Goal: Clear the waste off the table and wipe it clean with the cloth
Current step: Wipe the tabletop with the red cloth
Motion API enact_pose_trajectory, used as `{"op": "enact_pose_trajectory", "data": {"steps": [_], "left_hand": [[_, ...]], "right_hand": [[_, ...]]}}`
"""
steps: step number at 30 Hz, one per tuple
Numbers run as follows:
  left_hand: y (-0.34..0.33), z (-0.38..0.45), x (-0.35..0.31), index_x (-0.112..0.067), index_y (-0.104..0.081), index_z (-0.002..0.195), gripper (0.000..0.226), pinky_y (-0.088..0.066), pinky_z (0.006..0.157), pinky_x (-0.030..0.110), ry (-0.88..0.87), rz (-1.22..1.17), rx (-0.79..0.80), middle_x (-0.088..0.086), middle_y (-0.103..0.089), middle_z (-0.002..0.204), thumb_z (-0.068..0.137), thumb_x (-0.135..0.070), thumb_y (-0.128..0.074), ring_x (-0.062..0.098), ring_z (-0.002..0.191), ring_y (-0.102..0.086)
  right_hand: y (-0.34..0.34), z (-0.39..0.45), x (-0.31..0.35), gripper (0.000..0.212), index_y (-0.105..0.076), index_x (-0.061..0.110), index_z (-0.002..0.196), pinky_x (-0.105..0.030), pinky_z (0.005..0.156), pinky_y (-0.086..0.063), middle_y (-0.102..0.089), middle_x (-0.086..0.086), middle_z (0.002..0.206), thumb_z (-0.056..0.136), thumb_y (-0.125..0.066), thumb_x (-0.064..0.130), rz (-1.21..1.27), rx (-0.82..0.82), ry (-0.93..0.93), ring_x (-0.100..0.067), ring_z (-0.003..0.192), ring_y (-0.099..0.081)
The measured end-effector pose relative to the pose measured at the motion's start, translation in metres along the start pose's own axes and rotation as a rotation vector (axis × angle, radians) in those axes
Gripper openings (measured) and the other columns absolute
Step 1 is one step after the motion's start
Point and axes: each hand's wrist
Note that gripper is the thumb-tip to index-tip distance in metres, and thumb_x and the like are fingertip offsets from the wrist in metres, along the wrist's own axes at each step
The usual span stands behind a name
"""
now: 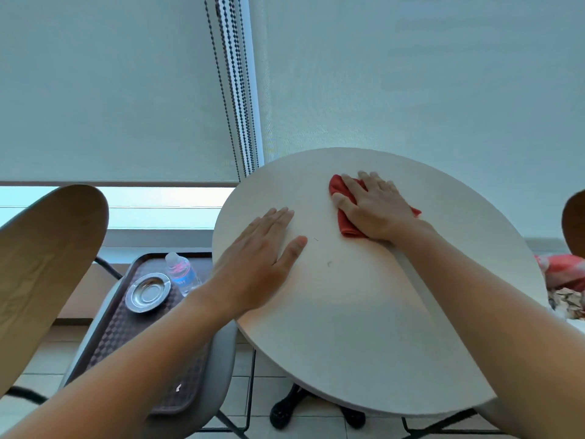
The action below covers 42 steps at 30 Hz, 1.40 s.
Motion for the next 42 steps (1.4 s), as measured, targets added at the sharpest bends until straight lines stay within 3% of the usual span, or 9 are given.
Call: {"op": "enact_pose_trajectory", "data": {"steps": [6, 10, 14, 17, 21, 26, 34, 39, 42], "left_hand": [[0.002, -0.003, -0.002, -0.024, -0.022, 0.158, 0.064, -0.003, 0.118, 0.017, 0.062, -0.134, -0.09, -0.007, -0.021, 0.164, 0.102, -0.055, -0.029, 0.001, 0.15, -0.01], [0.004, -0.005, -0.002, -0.022, -0.025, 0.157, 0.074, -0.011, 0.123, 0.026, 0.095, -0.22, -0.113, -0.005, -0.025, 0.163, 0.096, -0.065, -0.022, 0.004, 0.15, -0.016], [0.007, -0.009, -0.006, -0.021, -0.028, 0.155, 0.076, -0.016, 0.123, 0.033, 0.081, -0.23, -0.116, -0.004, -0.029, 0.161, 0.094, -0.065, -0.019, 0.004, 0.148, -0.02], [0.008, -0.015, -0.008, -0.02, -0.029, 0.155, 0.063, -0.018, 0.123, 0.033, 0.067, -0.199, -0.103, -0.003, -0.031, 0.16, 0.102, -0.055, -0.026, 0.007, 0.148, -0.022], [0.009, -0.025, -0.011, -0.02, -0.03, 0.155, 0.064, -0.017, 0.123, 0.031, 0.052, -0.175, -0.064, -0.003, -0.033, 0.159, 0.102, -0.055, -0.026, 0.006, 0.147, -0.023], [0.009, -0.038, -0.018, -0.024, -0.028, 0.155, 0.075, -0.016, 0.123, 0.03, 0.058, -0.154, -0.028, -0.004, -0.03, 0.16, 0.094, -0.066, -0.017, 0.005, 0.148, -0.021], [0.006, -0.018, -0.051, -0.026, -0.026, 0.156, 0.071, -0.013, 0.12, 0.024, 0.002, -0.059, -0.014, -0.007, -0.027, 0.162, 0.096, -0.063, -0.021, 0.006, 0.149, -0.019], [0.0, -0.01, -0.052, -0.028, -0.023, 0.157, 0.069, -0.001, 0.115, 0.014, 0.078, -0.042, -0.019, -0.009, -0.022, 0.164, 0.096, -0.06, -0.02, 0.004, 0.15, -0.013], [0.0, -0.011, -0.045, -0.028, -0.024, 0.157, 0.064, -0.002, 0.115, 0.013, 0.145, -0.079, -0.055, -0.01, -0.024, 0.163, 0.099, -0.055, -0.025, 0.002, 0.149, -0.013]], "right_hand": [[-0.008, -0.007, 0.028, 0.063, -0.01, 0.04, 0.158, -0.041, 0.125, 0.002, -0.006, 0.002, 0.169, 0.1, -0.019, 0.064, -0.028, 0.038, 0.283, -0.017, 0.155, 0.0], [-0.013, -0.033, 0.041, 0.063, -0.009, 0.042, 0.157, -0.04, 0.125, 0.0, -0.005, 0.005, 0.169, 0.1, -0.017, 0.066, -0.025, 0.04, 0.404, -0.015, 0.155, 0.001], [-0.016, -0.064, 0.051, 0.065, -0.009, 0.041, 0.158, -0.04, 0.126, -0.001, -0.006, 0.005, 0.169, 0.099, -0.016, 0.069, -0.032, 0.021, 0.46, -0.015, 0.155, 0.0], [-0.018, -0.087, 0.056, 0.07, -0.009, 0.039, 0.158, -0.039, 0.126, 0.0, -0.005, 0.004, 0.169, 0.097, -0.017, 0.073, -0.028, 0.015, 0.486, -0.014, 0.155, 0.001], [-0.021, -0.114, 0.062, 0.078, -0.005, 0.039, 0.159, -0.039, 0.126, 0.001, -0.004, 0.004, 0.169, 0.093, -0.018, 0.079, -0.017, 0.015, 0.506, -0.013, 0.155, 0.003], [-0.023, -0.155, 0.06, 0.065, 0.002, 0.044, 0.157, -0.038, 0.126, 0.002, -0.001, 0.007, 0.169, 0.1, -0.018, 0.066, -0.01, 0.012, 0.519, -0.01, 0.154, 0.007], [-0.01, -0.166, 0.01, 0.06, 0.002, 0.046, 0.157, -0.042, 0.126, 0.003, 0.003, 0.009, 0.168, 0.101, -0.012, 0.062, -0.012, 0.014, 0.27, -0.011, 0.154, 0.011], [-0.003, -0.109, -0.033, 0.063, -0.007, 0.035, 0.16, -0.045, 0.125, -0.001, -0.001, -0.001, 0.169, 0.102, -0.018, 0.057, 0.008, -0.042, 0.019, -0.022, 0.155, 0.004], [0.0, -0.065, -0.047, 0.065, -0.008, 0.027, 0.161, -0.048, 0.125, -0.002, -0.002, -0.008, 0.169, 0.101, -0.018, 0.054, 0.04, -0.082, -0.119, -0.027, 0.155, 0.003]]}}
Point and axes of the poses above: each hand's wrist, its own z-axis towards the middle knuckle, its own y-axis out of the back of the hand, x = y × z
